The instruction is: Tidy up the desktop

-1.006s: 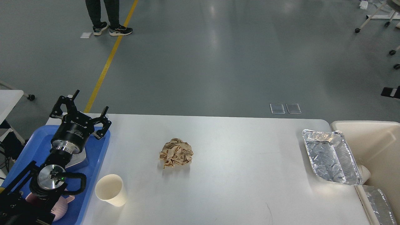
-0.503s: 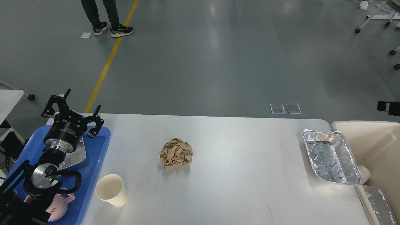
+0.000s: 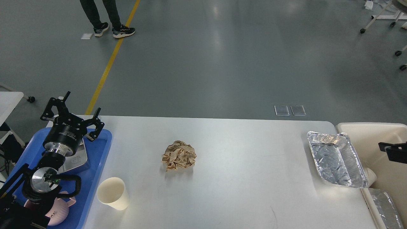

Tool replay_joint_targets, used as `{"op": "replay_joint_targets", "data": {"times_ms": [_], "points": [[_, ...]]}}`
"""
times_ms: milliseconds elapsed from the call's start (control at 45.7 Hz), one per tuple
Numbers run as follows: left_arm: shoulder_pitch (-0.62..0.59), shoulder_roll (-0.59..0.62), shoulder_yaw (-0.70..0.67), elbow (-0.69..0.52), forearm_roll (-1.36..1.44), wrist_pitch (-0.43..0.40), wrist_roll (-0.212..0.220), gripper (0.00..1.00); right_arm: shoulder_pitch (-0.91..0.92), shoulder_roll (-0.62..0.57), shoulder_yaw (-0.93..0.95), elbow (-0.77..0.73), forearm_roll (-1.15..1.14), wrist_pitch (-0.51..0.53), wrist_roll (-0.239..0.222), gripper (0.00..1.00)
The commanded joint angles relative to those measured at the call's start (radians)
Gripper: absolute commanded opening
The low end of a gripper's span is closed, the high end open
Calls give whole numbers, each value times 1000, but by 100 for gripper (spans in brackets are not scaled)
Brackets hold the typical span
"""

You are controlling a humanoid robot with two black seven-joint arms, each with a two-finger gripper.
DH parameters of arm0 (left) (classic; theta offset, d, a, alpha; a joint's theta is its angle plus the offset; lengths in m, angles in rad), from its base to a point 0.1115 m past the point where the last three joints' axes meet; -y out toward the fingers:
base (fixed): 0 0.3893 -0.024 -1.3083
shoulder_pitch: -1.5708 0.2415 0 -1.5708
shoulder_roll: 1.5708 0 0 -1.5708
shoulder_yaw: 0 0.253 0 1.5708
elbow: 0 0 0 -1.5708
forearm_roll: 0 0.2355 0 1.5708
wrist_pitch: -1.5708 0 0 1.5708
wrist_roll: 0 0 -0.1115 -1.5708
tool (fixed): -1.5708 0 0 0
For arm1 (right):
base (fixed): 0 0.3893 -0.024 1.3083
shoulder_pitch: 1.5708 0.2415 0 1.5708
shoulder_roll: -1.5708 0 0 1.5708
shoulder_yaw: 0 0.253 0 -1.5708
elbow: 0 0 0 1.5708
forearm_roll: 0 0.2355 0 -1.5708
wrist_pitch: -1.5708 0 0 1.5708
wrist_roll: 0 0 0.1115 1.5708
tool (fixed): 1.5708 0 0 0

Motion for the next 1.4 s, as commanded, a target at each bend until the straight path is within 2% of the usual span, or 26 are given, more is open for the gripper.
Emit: {"op": "replay_joint_targets", "data": {"times_ms": [0, 284, 481, 568, 656, 722, 765, 1006, 1115, 1246, 1377], "points": [[5, 1, -2, 0, 0, 8, -2, 97, -2, 49, -6, 2, 44, 1, 2, 100], [25, 3, -14, 0, 0, 11, -3, 97, -3, 115, -35, -12, 79, 14, -1, 100], [25, 1, -15, 0, 0, 11, -3, 97, -6, 167, -81, -159, 240, 30, -21, 100], [25, 3, -15, -1, 0, 11, -3, 97, -5, 208, -102, -214, 275, 28, -42, 100], [25, 3, -15, -1, 0, 9, -2, 97, -3, 259, -102, -262, 313, 19, -90, 100], [25, 3, -15, -1, 0, 11, 0, 97, -6, 276, -107, -287, 421, 17, -137, 100], [25, 3, -14, -1, 0, 11, 0, 97, -14, 279, -111, -306, 519, 17, -151, 100], [25, 3, -12, -1, -2, 12, 5, 97, -23, 346, -196, -377, 861, -21, -151, 100], [26, 3, -9, -1, -2, 12, 6, 97, -28, 359, -211, -379, 916, -29, -153, 100], [26, 3, -5, -1, -2, 15, 8, 97, -37, 446, -214, -392, 961, -87, -156, 100], [28, 4, -5, -1, -2, 32, 8, 97, -37, 514, -220, -446, 998, -95, -170, 100]]}}
